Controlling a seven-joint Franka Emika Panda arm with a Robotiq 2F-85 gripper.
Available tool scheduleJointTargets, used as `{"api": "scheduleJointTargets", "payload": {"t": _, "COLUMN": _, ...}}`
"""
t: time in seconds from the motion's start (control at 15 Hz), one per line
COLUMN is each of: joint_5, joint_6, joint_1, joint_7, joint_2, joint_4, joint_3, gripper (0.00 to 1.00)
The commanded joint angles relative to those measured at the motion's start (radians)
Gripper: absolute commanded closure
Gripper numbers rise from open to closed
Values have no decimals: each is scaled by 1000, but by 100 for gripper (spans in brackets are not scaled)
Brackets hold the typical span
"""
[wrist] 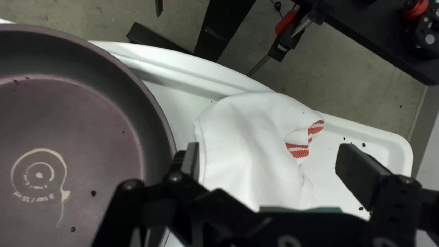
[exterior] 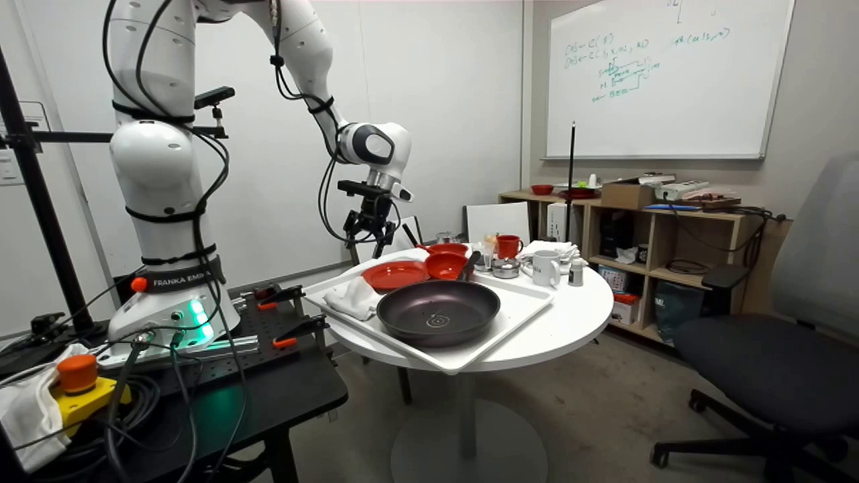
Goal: Wipe the red plate with a towel
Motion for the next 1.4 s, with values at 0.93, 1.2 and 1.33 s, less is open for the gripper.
{"api": "scheduleJointTargets", "payload": {"t": 0.93, "joint_5": -272, "joint_6": 225, "joint_1": 33, "joint_7": -97, "joint_2": 378, "joint_4": 133, "joint_3": 34, "gripper": 0}}
{"api": "scheduleJointTargets", "payload": {"t": 1.2, "joint_5": -277, "joint_6": 257, "joint_1": 17, "joint_7": -118, "joint_2": 424, "joint_4": 154, "joint_3": 51, "gripper": 0}}
{"api": "scheduleJointTargets", "payload": {"t": 1.33, "joint_5": -266, "joint_6": 262, "joint_1": 7, "joint_7": -133, "joint_2": 439, "joint_4": 161, "joint_3": 63, "gripper": 0}}
